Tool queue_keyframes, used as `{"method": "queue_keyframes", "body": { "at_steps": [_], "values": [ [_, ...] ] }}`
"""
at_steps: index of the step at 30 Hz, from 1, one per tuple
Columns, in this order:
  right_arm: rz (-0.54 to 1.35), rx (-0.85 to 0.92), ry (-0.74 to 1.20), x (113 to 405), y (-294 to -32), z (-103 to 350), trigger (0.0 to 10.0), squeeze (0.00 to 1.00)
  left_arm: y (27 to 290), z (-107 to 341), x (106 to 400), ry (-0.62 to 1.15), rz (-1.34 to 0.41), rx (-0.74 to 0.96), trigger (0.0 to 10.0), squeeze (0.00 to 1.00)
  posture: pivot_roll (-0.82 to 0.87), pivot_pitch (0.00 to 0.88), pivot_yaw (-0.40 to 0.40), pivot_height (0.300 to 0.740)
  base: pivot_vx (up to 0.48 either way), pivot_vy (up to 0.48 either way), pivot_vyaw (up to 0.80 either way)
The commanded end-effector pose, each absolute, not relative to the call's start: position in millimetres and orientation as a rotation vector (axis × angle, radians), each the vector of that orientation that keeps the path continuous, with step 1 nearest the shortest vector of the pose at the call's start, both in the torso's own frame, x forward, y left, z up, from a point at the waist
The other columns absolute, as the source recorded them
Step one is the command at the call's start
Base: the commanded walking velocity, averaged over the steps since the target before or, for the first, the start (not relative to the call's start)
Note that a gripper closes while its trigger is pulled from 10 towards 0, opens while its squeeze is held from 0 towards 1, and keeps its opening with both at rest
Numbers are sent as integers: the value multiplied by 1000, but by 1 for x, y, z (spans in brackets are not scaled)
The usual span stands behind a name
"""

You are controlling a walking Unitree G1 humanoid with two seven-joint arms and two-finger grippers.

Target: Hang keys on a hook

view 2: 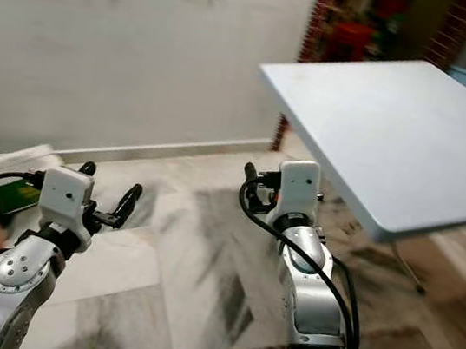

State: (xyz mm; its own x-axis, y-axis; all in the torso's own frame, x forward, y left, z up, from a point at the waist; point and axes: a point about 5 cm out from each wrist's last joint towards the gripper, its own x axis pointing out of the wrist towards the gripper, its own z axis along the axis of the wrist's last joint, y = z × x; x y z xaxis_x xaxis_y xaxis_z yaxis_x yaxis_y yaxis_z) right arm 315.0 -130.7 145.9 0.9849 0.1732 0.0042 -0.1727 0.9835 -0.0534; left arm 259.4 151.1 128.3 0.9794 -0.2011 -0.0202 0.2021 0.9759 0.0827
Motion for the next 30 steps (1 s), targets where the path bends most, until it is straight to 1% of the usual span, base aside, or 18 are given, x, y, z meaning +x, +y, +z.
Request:
{"method": "queue_keyframes", "body": {
  "at_steps": [1, 7, 15, 30],
  "values": [
    [151, -34, -13, 315, -133, 146, 10000, 0, 150, 128, 261, 9, -203, 87, 10000, 0, 18, 0, -2, 740, 0, 0, -800],
    [111, -15, -21, 317, -138, 148, 10000, 0, 144, 130, 266, -10, -212, 78, 10000, 0, 14, 0, 0, 740, 0, 0, -800],
    [82, -5, -13, 317, -144, 147, 10000, 0, 145, 130, 272, -15, -196, 70, 10000, 0, 10, 0, 2, 740, 0, 0, -800],
    [61, -1, -13, 318, -146, 147, 10000, 0, 169, 119, 283, 9, -168, 102, 10000, 0, 5, 0, 2, 740, 0, 0, -800]
  ]
}}
